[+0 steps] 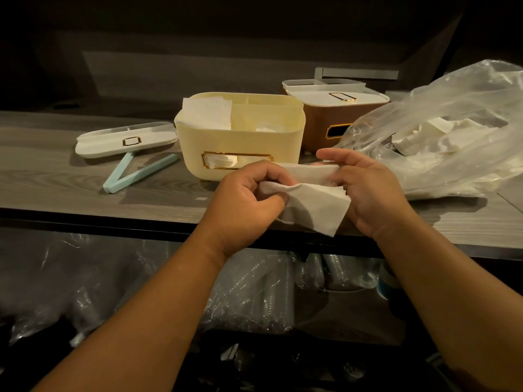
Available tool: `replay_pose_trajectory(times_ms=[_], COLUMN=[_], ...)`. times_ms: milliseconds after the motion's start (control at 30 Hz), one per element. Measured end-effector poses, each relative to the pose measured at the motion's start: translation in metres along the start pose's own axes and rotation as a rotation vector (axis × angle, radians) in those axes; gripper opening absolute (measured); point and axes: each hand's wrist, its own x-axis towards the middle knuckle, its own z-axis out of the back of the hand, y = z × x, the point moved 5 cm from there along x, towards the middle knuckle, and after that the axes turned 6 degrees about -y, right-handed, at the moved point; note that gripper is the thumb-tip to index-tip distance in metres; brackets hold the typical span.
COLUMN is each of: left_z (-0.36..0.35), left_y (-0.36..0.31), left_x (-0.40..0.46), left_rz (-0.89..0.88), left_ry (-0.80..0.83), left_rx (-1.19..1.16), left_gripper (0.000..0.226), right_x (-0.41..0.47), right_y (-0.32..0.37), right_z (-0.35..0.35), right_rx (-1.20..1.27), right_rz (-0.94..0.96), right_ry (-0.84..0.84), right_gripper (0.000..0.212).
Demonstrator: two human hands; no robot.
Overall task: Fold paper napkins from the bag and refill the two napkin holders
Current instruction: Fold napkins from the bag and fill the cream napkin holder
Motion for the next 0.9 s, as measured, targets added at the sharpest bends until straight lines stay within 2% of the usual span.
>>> replay_pose_trajectory(times_ms=[167, 300, 500, 633, 767, 833, 900], left_z=[-0.001, -0.004, -0.003, -0.004, -0.005, -0.004, -0.003], left_y=[0.003, 0.001, 0.001, 0.002, 0.003, 0.002, 0.001], left_x=[0.003, 0.004, 0.004, 0.002, 0.003, 0.003, 0.002], left_rz=[0.031, 0.009, -0.023, -0.004, -0.013, -0.038, -0.086], left_ry=[-0.065, -0.102, -0.123, -0.095, -0.092, -0.115, -0.146], left_rx=[0.040, 0.149, 0.245, 0.248, 0.253, 0.261, 0.264], left_gripper=[0.028, 0.028, 0.037, 0.042, 0.042, 0.039, 0.036], right_x=[-0.002, -0.006, -0.007, -0.006, -0.010, -0.010, -0.010], right_y=[0.002, 0.004, 0.002, 0.000, 0.000, -0.001, 0.002], right_z=[-0.003, -0.006, -0.004, -0.005, -0.009, -0.008, -0.008], right_rx=[-0.039, -0.040, 0.022, 0.021, -0.171, -0.283, -0.286], right_rz=[0.036, 0.058, 0.045, 0.094, 0.193, 0.215, 0.258], right_ry=[0.073, 0.114, 0.110, 0.185, 0.293, 0.246, 0.197], right_gripper=[0.040, 0.045, 0.030, 0.039, 0.034, 0.034, 0.031])
